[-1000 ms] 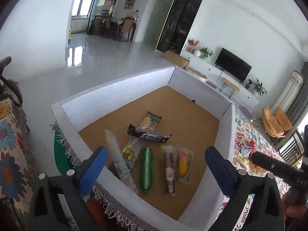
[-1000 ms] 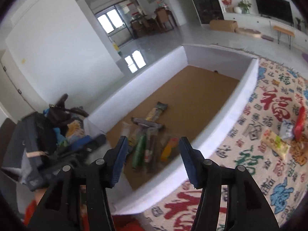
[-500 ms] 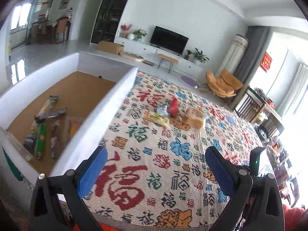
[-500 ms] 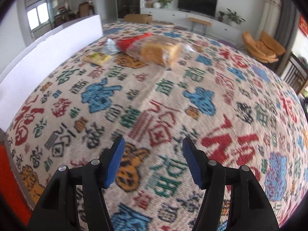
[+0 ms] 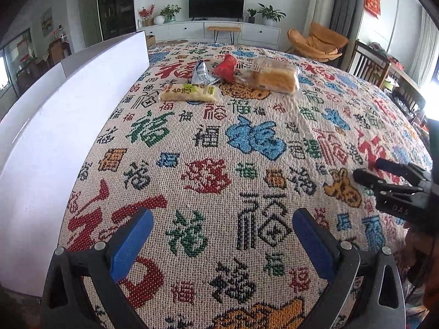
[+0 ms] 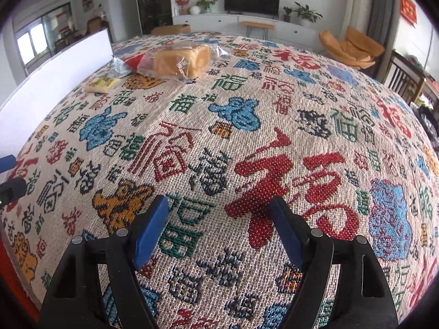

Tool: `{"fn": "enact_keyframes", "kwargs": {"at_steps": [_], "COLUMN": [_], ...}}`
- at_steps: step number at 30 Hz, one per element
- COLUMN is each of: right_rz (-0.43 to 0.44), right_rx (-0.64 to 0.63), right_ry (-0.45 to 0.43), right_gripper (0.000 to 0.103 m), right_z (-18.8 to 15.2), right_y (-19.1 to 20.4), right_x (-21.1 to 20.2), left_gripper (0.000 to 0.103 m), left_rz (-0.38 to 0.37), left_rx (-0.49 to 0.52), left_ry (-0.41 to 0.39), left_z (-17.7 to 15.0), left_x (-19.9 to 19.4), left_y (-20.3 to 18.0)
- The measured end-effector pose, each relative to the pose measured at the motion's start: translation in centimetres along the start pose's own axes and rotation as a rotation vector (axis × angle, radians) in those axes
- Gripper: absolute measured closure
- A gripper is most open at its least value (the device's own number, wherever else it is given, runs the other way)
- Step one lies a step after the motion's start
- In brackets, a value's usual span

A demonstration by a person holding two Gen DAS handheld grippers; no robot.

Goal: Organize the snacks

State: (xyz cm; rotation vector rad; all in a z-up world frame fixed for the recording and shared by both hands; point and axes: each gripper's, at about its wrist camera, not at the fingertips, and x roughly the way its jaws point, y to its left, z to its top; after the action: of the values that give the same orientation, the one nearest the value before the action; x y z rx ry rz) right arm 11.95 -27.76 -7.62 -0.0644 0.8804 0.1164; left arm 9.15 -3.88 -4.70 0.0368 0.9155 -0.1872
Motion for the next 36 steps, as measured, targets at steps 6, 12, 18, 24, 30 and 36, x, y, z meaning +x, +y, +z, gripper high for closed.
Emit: {"fn": "enact_keyframes", "kwargs": {"at_steps": [6,12,18,24,30,36], "right_rz": [0.000,0.000,-0.001,-0.001,-0.001,-0.002], "right_rx": [0.001,0.001,0.002,0.002,0.002,0.002], "right_ry": [0.000,0.001,0.001,0.002,0.002,0.002], "right_gripper": [0.023,0.023,0.023,0.023,0.023,0.023], "right_z": [0.0,0.0,0.0,0.0,0.0,0.0], "right_y": [0.0,-0.1,-0.1,0.0,0.0,0.0], "right_x": [0.0,0.0,0.0,0.0,0.0,0.0], "left_gripper": [0.002,0.002,0.001,0.000,0.000,0.000], "left_rz": [0.005,0.003,0.048,0.088,0.089,0.089], "left_rx": [-0.072,-0.160,-0.112,-0.075,-0.073,-0.073], "left_ry": [0.039,0.046,0.064,0.078,0.078,0.077], "left_z": [-0.7,-0.8,-0.9,-0.9,-1.0,-1.0], "left_x": [1.2,1.7,2.2,2.5,2.5,2.5], "left_y": [1.5,3.1,2.2,1.6,1.6,1.6]}}
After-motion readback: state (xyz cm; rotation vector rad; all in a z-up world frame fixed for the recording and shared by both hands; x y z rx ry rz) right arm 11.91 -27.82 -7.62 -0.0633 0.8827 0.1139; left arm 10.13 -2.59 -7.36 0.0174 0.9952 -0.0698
